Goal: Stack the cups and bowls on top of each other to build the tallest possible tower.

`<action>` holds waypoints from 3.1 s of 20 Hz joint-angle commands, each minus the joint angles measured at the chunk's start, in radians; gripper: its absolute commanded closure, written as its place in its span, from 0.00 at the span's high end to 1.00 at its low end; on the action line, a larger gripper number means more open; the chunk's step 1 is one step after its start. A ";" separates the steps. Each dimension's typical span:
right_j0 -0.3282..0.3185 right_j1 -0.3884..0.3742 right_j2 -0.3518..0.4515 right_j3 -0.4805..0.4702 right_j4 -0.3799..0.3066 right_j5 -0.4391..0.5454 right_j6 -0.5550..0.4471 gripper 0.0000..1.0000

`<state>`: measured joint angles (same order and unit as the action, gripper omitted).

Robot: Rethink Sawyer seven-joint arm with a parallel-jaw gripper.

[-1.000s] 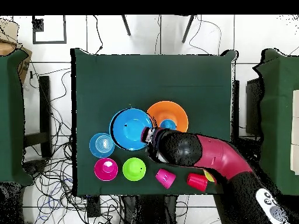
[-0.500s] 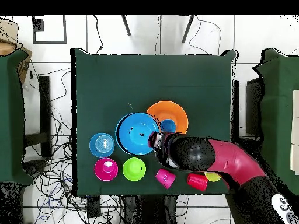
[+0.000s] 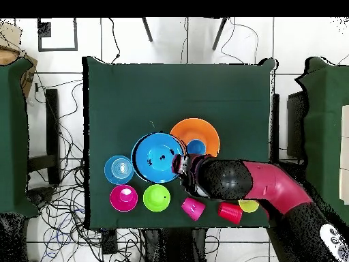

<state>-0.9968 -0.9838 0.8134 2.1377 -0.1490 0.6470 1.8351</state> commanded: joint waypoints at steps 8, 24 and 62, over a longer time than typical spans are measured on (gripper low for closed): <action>-0.013 0.053 0.137 -0.002 -0.126 0.034 -0.195 0.00; -0.127 0.069 0.318 -0.022 -0.118 0.110 -0.230 0.00; -0.227 0.187 0.327 -0.167 -0.357 0.300 -0.332 0.00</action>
<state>-1.2348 -0.8802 1.1296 2.0236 -0.4219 0.8406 1.8348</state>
